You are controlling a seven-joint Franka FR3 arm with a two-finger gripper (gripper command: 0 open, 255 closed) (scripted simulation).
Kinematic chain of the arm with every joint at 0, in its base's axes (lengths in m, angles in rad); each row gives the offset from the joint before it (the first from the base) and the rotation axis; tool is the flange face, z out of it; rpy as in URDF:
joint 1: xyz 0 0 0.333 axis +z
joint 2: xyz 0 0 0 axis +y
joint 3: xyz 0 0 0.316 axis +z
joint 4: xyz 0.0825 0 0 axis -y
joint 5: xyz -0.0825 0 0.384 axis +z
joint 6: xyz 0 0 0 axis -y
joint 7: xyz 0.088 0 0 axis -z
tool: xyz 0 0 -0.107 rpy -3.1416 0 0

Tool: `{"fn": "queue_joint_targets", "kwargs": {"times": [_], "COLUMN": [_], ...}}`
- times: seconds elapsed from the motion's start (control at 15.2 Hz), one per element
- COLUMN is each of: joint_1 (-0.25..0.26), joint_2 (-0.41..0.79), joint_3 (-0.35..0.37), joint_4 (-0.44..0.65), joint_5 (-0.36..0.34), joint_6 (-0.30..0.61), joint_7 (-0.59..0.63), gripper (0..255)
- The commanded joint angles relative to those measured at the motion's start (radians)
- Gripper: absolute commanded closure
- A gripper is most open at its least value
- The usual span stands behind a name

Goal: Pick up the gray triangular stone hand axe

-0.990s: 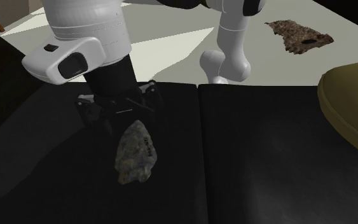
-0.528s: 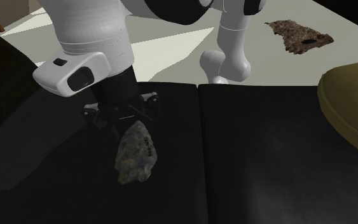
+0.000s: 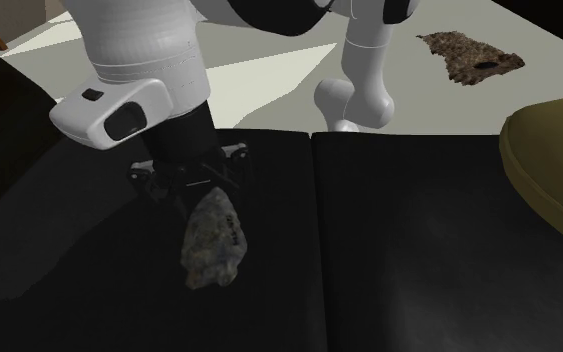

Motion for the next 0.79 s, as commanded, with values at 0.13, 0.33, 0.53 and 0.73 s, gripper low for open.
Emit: {"fn": "queue_joint_targets", "kwargs": {"times": [0.13,0.33,0.53,0.73], "joint_1": [-0.001,-0.002,-0.003,-0.005], "joint_2": [0.016,0.032,0.052,0.077], "joint_3": [0.0,-0.001,-0.002,-0.002], "joint_4": [0.067,0.13,0.198,0.273], "joint_5": [0.001,0.002,0.003,0.005], "joint_6": [-0.051,-0.097,-0.145,-0.196], "joint_7": [0.006,0.01,0.015,0.02], "gripper": [255,255,255,255]}}
